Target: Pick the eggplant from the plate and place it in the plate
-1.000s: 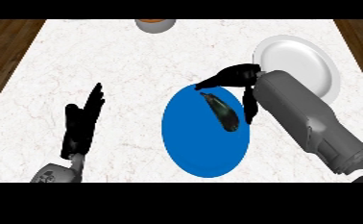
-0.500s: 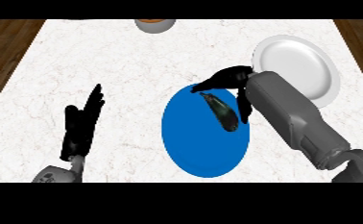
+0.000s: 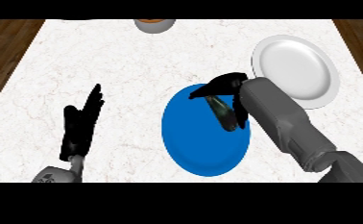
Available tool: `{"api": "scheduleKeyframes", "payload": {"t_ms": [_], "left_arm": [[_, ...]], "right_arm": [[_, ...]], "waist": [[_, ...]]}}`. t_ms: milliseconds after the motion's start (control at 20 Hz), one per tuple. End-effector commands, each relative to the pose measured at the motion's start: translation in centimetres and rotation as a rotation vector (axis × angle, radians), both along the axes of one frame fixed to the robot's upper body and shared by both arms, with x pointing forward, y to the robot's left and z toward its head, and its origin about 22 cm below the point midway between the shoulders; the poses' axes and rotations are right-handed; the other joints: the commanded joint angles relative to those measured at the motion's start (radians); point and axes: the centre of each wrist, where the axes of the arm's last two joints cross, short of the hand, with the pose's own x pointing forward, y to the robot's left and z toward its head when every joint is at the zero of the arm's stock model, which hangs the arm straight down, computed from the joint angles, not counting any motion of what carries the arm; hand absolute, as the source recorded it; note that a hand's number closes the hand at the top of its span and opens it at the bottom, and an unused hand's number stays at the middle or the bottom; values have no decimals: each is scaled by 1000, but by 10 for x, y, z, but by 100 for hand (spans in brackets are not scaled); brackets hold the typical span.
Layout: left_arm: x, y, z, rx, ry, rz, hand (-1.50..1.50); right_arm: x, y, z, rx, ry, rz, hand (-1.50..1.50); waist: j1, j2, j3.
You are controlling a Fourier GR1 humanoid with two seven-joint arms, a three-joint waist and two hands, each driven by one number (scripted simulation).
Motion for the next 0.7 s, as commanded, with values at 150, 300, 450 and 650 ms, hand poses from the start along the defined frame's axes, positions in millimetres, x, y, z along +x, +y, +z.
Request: {"api": "scheduleKeyframes", "payload": {"t_ms": [150, 300, 450, 650], "left_arm": [[13, 0, 12, 5, 1, -12, 0], [9, -1, -6, 12, 2, 7, 0], [-9, 5, -8, -3, -9, 10, 0], [20, 1, -1, -6, -4, 3, 0]], "right_arm": [[-1, 11, -8, 26, 46, 91, 150], [-14, -5, -28, 79, 43, 117, 150], [-7, 8, -19, 119, 2, 91, 150], [1, 0, -11, 141, -82, 57, 150]], "waist": [[4, 2, 1], [-11, -1, 0], [1, 0, 0], [-4, 2, 0]]}}
